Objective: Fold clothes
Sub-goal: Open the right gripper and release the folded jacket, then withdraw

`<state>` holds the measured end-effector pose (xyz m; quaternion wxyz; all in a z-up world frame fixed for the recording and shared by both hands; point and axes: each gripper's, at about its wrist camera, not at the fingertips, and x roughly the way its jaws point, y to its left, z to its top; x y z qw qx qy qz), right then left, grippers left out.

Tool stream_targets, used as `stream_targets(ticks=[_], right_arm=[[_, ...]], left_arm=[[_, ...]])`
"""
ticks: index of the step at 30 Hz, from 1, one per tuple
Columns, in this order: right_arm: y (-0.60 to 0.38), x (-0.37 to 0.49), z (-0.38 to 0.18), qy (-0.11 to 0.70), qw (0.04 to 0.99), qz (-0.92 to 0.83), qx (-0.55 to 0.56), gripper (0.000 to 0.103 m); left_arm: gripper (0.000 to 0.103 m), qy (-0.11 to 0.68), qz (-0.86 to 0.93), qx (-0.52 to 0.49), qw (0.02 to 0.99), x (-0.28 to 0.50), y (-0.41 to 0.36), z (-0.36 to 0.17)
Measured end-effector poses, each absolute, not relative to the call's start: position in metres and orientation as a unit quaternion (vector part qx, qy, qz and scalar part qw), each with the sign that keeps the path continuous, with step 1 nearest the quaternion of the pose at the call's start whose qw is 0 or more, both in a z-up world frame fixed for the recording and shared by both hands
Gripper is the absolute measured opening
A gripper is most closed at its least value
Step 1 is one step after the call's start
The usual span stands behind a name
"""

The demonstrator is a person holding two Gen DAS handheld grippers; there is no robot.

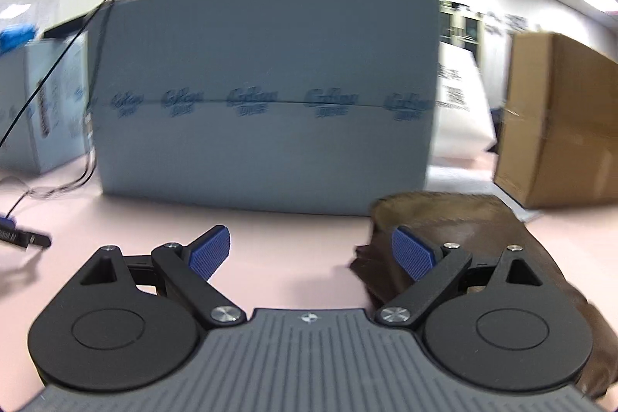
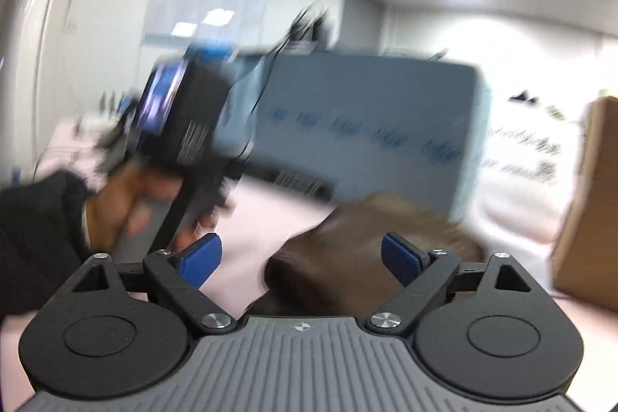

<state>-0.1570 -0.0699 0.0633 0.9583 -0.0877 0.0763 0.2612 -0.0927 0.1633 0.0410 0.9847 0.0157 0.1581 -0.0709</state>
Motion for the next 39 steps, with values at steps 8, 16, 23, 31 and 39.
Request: stream_targets(ticks=[8,16,23,31,39], right_arm=[[-0.067,-0.109,0.031,0.227,0.956,0.167,-0.076,0.035],[-0.054,-0.106,0.026,0.229,0.954,0.166,-0.100,0.035],[-0.082,-0.116,0.019,0.223,0.962,0.145,-0.069,0.055],[-0.086,-0.112,0.018,0.234,0.961,0.134,-0.052,0.068],[-0.099,-0.104,0.019,0.249,0.959,0.135,-0.017,0.083]], left_arm=[[0.092,0.173,-0.041,0.140,0.974,-0.087,0.132,0.017],[0.093,0.268,-0.024,0.094,0.958,-0.057,0.149,0.006],[0.091,0.184,-0.035,0.031,0.982,-0.082,0.167,0.030],[0.092,0.189,-0.217,0.168,0.943,-0.114,0.125,0.015],[0.093,0.204,-0.230,0.166,0.937,-0.112,0.128,0.007]])
